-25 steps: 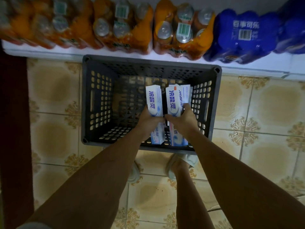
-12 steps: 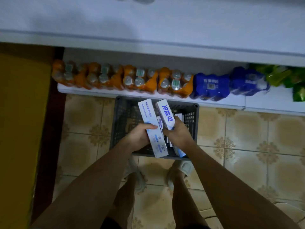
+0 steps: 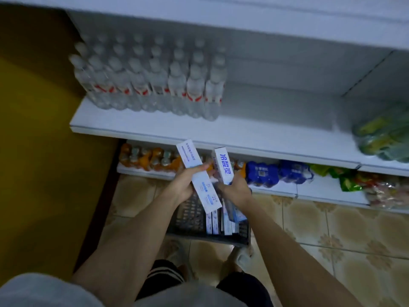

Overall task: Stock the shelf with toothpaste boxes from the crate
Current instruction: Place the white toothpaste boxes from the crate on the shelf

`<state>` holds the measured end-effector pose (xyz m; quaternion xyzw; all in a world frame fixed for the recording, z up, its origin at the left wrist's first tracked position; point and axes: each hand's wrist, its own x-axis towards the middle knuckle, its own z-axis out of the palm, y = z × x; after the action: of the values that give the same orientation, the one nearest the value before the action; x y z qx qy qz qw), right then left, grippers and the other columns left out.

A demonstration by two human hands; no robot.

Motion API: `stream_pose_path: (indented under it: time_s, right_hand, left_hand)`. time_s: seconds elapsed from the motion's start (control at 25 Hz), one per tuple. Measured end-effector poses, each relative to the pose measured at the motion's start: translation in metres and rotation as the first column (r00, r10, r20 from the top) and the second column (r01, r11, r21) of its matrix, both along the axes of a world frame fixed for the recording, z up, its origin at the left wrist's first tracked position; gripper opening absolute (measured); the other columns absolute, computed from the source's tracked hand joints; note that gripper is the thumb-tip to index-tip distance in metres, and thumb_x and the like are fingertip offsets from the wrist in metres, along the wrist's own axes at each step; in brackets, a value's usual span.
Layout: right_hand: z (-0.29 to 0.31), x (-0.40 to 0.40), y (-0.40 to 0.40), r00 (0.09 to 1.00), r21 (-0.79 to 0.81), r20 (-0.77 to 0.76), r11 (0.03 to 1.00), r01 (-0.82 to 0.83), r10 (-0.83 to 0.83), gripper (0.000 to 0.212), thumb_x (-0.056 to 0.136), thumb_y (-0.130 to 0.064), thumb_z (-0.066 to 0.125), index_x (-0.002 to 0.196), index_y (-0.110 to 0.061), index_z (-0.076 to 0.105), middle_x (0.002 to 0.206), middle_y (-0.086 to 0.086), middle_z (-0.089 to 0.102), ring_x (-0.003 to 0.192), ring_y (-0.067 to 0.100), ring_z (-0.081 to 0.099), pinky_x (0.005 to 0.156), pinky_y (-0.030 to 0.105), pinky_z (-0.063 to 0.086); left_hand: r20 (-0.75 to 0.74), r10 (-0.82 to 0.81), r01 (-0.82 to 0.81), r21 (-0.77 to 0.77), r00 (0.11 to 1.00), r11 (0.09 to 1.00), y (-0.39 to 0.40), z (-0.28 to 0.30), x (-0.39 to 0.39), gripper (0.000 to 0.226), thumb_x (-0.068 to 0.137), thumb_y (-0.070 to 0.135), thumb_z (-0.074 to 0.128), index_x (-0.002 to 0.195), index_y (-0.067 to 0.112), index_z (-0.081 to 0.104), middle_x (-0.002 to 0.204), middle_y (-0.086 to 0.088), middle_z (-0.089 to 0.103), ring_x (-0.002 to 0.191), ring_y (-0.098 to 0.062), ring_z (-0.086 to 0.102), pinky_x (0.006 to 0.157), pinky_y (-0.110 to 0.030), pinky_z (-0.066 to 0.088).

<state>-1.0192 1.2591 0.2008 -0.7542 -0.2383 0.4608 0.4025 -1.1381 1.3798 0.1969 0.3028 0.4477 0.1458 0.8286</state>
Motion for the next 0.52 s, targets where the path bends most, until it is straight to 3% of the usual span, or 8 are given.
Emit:
stream_pose_path:
  time_s: [0.08, 0.16, 0.24, 0.32, 0.4, 0.52]
  right_hand:
    - [0.034, 0.004, -0.001, 0.997, -0.024, 0.061, 0.999, 0.042, -0.040, 0.029, 0.084, -0.014, 0.072, 0.110, -0.011, 0.059, 0.092, 0.003, 0.066, 0.082, 0.014, 0.063, 0.063, 0.023, 0.047]
    - [0.063, 0.007, 0.001, 0.996, -0.007, 0.075, 0.999, 0.046, -0.046, 0.031, 0.082, -0.016, 0.074, 0.108, -0.009, 0.058, 0.090, 0.005, 0.067, 0.077, 0.013, 0.064, 0.060, 0.023, 0.049]
    - [0.095, 0.006, 0.009, 0.996, 0.003, 0.087, 1.000, 0.013, -0.013, 0.039, 0.084, -0.022, 0.074, 0.115, -0.010, 0.053, 0.097, 0.004, 0.066, 0.077, 0.008, 0.063, 0.055, 0.015, 0.048]
    - [0.121, 0.002, 0.016, 0.996, 0.031, 0.093, 0.999, -0.008, 0.005, 0.049, 0.084, -0.032, 0.075, 0.121, -0.014, 0.049, 0.112, 0.003, 0.065, 0.091, 0.011, 0.066, 0.067, 0.021, 0.053]
    - [0.146, 0.000, 0.022, 0.991, 0.056, 0.131, 0.998, -0.006, -0.002, 0.054, 0.081, -0.038, 0.076, 0.121, -0.016, 0.048, 0.115, 0.001, 0.065, 0.096, 0.013, 0.067, 0.076, 0.029, 0.057]
    - [0.179, -0.003, 0.024, 0.972, 0.032, 0.232, 0.999, -0.027, 0.018, 0.055, 0.077, -0.037, 0.080, 0.116, -0.018, 0.046, 0.104, -0.007, 0.065, 0.085, 0.005, 0.067, 0.063, 0.018, 0.051]
  left_hand:
    - [-0.064, 0.037, -0.028, 0.137, 0.997, 0.990, 0.005, 0.029, -0.003, 0.046, 0.077, 0.005, 0.078, 0.118, 0.009, 0.057, 0.103, -0.011, 0.071, 0.092, -0.027, 0.071, 0.071, -0.038, 0.057]
    - [-0.080, 0.012, 0.001, 0.165, 0.997, 0.986, 0.011, 0.058, -0.001, 0.043, 0.081, 0.016, 0.077, 0.118, 0.013, 0.055, 0.107, -0.011, 0.069, 0.100, -0.029, 0.067, 0.081, -0.041, 0.054]
    - [0.014, -0.005, 0.003, 0.088, 1.000, 0.996, 0.019, 0.087, 0.003, 0.024, 0.091, 0.020, 0.064, 0.112, 0.013, 0.055, 0.096, -0.011, 0.065, 0.091, -0.028, 0.062, 0.084, -0.041, 0.050]
    - [0.163, -0.031, 0.025, 0.039, 0.986, 0.999, 0.027, 0.110, 0.004, 0.014, 0.095, 0.015, 0.055, 0.108, 0.011, 0.057, 0.094, -0.013, 0.067, 0.087, -0.028, 0.063, 0.084, -0.041, 0.051]
    - [0.267, -0.065, 0.053, 0.051, 0.961, 0.997, 0.035, 0.121, 0.007, 0.022, 0.095, 0.010, 0.056, 0.116, 0.003, 0.058, 0.116, -0.021, 0.067, 0.098, -0.033, 0.065, 0.085, -0.044, 0.054]
    - [0.298, -0.032, 0.019, 0.046, 0.954, 0.999, 0.042, 0.136, 0.009, 0.049, 0.089, 0.004, 0.064, 0.134, -0.001, 0.045, 0.128, -0.025, 0.062, 0.108, -0.038, 0.066, 0.078, -0.048, 0.057]
